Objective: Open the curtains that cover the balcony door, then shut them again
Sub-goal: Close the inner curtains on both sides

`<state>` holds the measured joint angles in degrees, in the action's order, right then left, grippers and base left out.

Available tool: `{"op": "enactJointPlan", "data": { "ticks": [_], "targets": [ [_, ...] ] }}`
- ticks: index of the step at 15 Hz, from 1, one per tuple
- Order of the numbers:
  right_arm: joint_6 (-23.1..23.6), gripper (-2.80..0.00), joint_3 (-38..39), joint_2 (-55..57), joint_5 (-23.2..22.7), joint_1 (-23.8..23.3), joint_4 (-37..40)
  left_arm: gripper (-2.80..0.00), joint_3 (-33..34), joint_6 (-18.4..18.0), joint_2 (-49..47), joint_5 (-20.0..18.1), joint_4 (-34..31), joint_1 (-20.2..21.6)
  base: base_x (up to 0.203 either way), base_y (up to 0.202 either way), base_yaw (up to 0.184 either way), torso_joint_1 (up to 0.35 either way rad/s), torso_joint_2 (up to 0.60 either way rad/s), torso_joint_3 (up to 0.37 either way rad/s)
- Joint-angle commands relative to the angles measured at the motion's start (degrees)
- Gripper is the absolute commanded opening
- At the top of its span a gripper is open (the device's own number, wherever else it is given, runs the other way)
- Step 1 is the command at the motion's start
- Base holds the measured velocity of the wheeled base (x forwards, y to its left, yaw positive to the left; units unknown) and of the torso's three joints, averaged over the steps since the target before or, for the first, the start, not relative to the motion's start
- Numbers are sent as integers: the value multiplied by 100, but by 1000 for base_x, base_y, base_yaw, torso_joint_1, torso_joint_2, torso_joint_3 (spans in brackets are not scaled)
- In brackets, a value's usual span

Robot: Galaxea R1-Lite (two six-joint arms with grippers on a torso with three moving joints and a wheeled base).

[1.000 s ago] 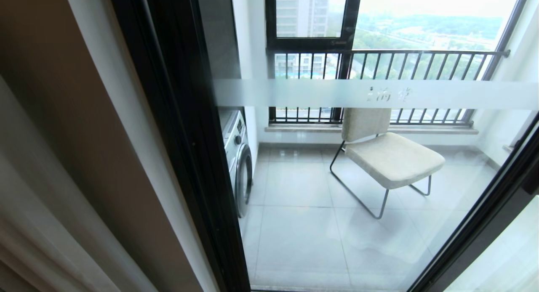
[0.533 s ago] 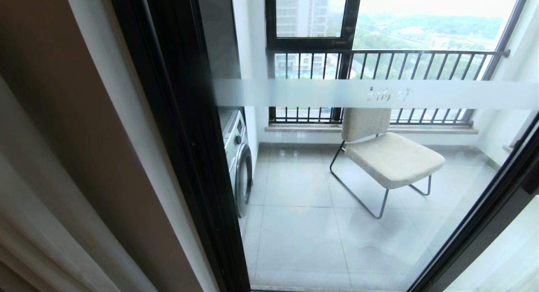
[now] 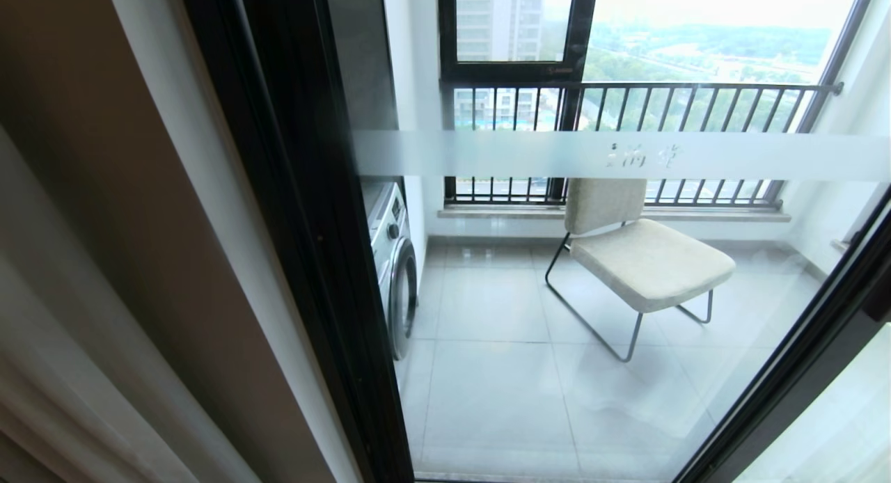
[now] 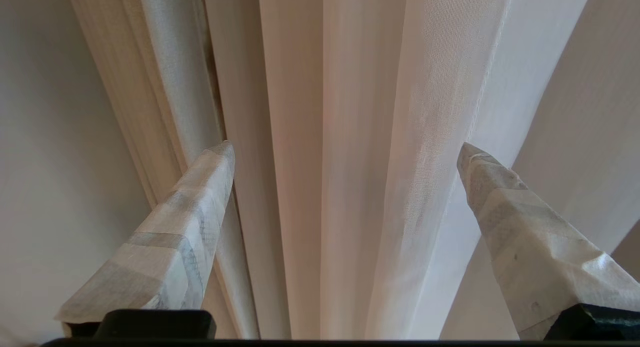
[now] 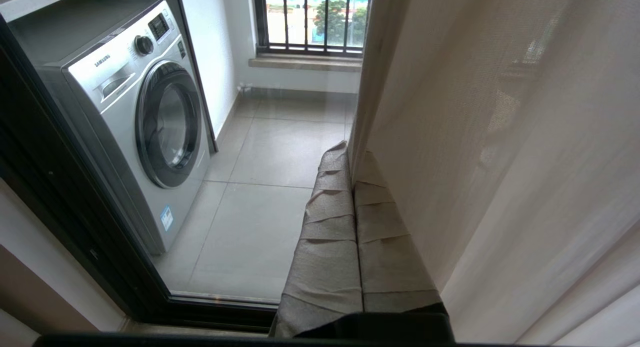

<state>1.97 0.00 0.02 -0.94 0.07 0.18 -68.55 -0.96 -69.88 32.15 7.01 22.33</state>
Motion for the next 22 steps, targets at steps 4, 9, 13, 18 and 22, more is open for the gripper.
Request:
{"op": "enactJointPlan", "data": {
  "ticks": [4,9,13,18,22],
  "targets": [
    [5,-280,0,-2,-3,1,-1,0,-41,358,-557,-592,213,307,0,0,0,0,0,0],
    [5,-280,0,-2,-3,1,-1,0,-79,657,-711,-1213,221,343,0,0,0,0,0,0],
    [5,-280,-5,-2,-3,1,-1,0,-53,791,-711,-1606,214,334,0,0,0,0,0,0],
    [5,-280,-2,-2,-3,1,-1,0,-10,817,-676,-1642,213,316,0,0,0,0,0,0],
    [5,-280,0,-2,-3,1,-1,-280,7,817,-685,-1642,213,307,0,0,0,0,0,0]
  ]
}}
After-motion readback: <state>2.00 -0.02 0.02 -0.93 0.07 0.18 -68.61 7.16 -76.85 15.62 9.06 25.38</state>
